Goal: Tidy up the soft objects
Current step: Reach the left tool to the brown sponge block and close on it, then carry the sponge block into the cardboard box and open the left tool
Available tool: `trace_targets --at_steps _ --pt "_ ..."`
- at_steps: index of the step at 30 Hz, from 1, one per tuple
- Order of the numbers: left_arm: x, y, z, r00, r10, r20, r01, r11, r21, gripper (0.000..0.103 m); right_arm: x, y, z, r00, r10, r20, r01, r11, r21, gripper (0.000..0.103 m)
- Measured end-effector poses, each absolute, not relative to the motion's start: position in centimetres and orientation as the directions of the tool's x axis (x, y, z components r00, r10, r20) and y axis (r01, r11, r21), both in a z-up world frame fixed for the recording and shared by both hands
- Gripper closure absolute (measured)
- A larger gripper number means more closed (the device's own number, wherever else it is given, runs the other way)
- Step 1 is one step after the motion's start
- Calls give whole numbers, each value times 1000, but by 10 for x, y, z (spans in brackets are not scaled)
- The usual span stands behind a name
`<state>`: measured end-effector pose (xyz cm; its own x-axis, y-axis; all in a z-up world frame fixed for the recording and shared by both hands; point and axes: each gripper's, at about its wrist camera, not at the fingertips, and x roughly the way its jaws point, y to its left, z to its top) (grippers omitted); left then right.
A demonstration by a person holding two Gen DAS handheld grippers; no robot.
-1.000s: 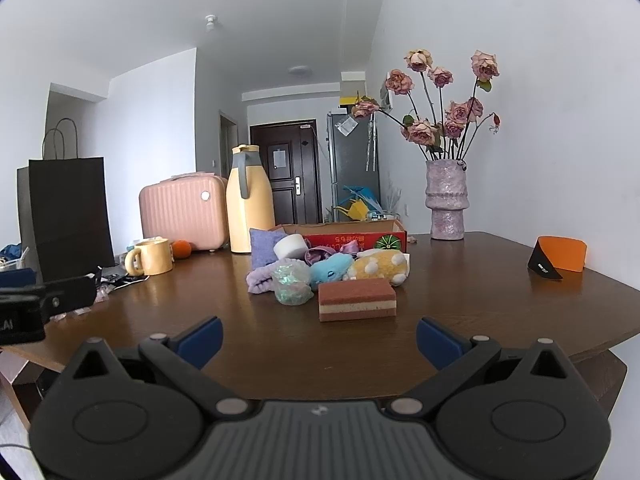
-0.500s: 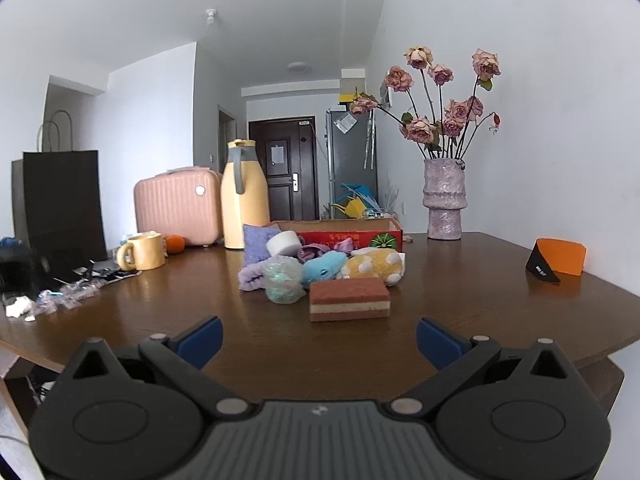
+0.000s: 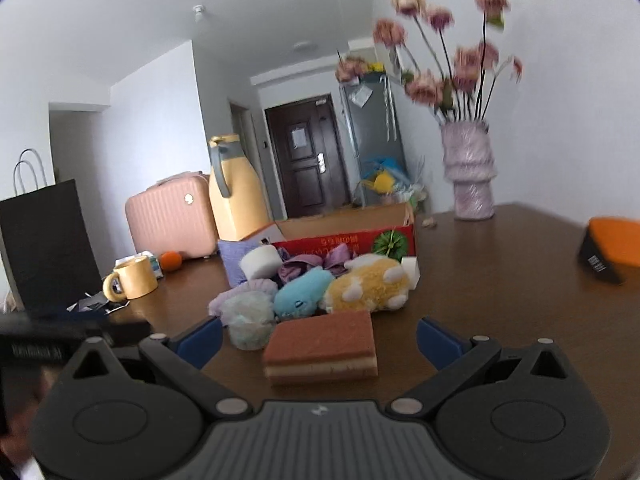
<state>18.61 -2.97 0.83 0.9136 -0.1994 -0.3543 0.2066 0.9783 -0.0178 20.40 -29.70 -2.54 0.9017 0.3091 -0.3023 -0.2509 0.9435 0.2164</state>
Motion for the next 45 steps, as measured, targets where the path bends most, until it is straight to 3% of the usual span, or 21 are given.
trace_targets --at_steps 3,5,9,11,12,13,14,17,26,37,45 --pt "224 -53 -9 869 -257 -423 253 965 -68 5 243 -299 -35 869 308 -387 -259 950 175 0" --pt "244 -66 -20 848 -281 -450 272 958 -85 20 267 -302 -39 855 302 -422 -238 951 197 5" --pt "283 -79 -34 794 -311 -523 253 950 -180 38 309 -315 -46 776 407 -482 -249 900 358 32" --pt "296 -80 -39 764 -341 -547 251 939 -235 54 320 -311 -52 754 423 -502 -265 896 357 46" --pt "301 -82 -41 754 -355 -553 249 933 -259 59 325 -309 -55 748 422 -513 -266 898 350 62" --pt "306 -82 -43 743 -366 -561 244 928 -281 71 328 -308 -58 744 432 -510 -270 892 362 66" --pt "310 -81 -45 732 -386 -562 245 918 -311 74 329 -309 -60 740 450 -500 -269 879 393 68" --pt "317 -78 -46 707 -450 -545 259 883 -392 74 329 -308 -63 743 448 -498 -252 876 412 69" --pt "290 -75 -36 714 -428 -554 248 895 -371 80 277 -304 -52 741 463 -487 -249 862 441 75" --pt "214 -43 -9 768 -427 -477 277 893 -354 81 208 -279 -28 772 481 -416 -298 852 432 78" --pt "218 -24 19 813 -427 -396 292 887 -358 81 238 -258 17 811 466 -354 -347 870 350 78"
